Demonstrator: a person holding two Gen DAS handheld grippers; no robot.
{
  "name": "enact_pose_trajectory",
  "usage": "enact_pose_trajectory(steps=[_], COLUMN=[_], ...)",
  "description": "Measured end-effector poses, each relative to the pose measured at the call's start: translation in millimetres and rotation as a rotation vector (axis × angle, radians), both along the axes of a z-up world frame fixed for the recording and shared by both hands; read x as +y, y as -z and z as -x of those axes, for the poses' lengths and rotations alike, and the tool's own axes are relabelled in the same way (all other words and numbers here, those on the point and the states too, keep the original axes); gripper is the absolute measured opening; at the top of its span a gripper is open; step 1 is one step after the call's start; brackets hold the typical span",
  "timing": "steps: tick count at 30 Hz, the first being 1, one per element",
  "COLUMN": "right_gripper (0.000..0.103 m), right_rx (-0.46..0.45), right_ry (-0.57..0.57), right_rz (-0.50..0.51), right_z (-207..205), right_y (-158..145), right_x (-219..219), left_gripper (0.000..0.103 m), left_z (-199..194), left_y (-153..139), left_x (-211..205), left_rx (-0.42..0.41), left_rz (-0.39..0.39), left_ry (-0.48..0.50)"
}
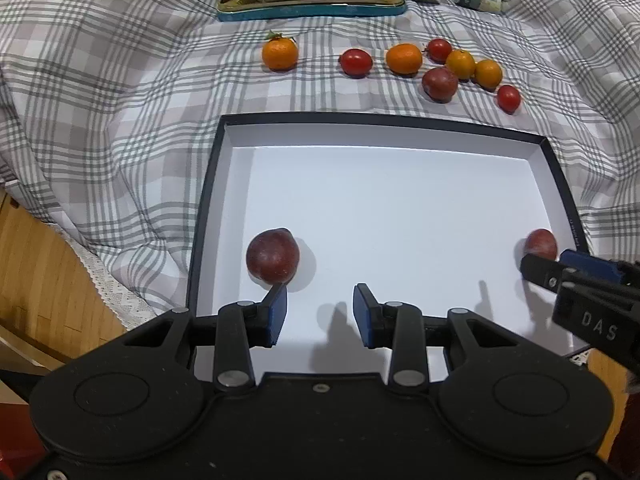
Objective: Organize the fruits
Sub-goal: 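Move both tools back toward the fruits beside the box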
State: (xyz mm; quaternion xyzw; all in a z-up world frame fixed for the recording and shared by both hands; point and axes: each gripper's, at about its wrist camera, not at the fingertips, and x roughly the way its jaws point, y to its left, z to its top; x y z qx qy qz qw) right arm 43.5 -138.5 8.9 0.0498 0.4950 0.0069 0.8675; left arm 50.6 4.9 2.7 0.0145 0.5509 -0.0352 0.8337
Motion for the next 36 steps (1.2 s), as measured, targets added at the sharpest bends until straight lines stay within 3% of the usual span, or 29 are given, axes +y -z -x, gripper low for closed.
enact_pose_trajectory(steps=[13,26,36], right_gripper=[0.043,0.043,0.043], right_rx=[0.133,-0.107,-0.081], right_ry=[-0.066,0.043,0.104], right_rz=[-0.063,0.095,0.095], right_z=[-15.2,-79.9,-131.4], right_y=[-1.6,-27.2,-5.4], right_x=[-16.1,-34.6,-44.2], left_gripper=[0.045,0.045,0.045], left_z=[-24.2,-82.3,-134.5], left_y=[-4.9,-35.6,-16.4], left_x=[6.8,21.7,26.0], left_rx=[0.059,-0.146,-0.168], left_rz=[0.006,-0.048,-0.059], left_ry=[0.066,-0.019,-0.041])
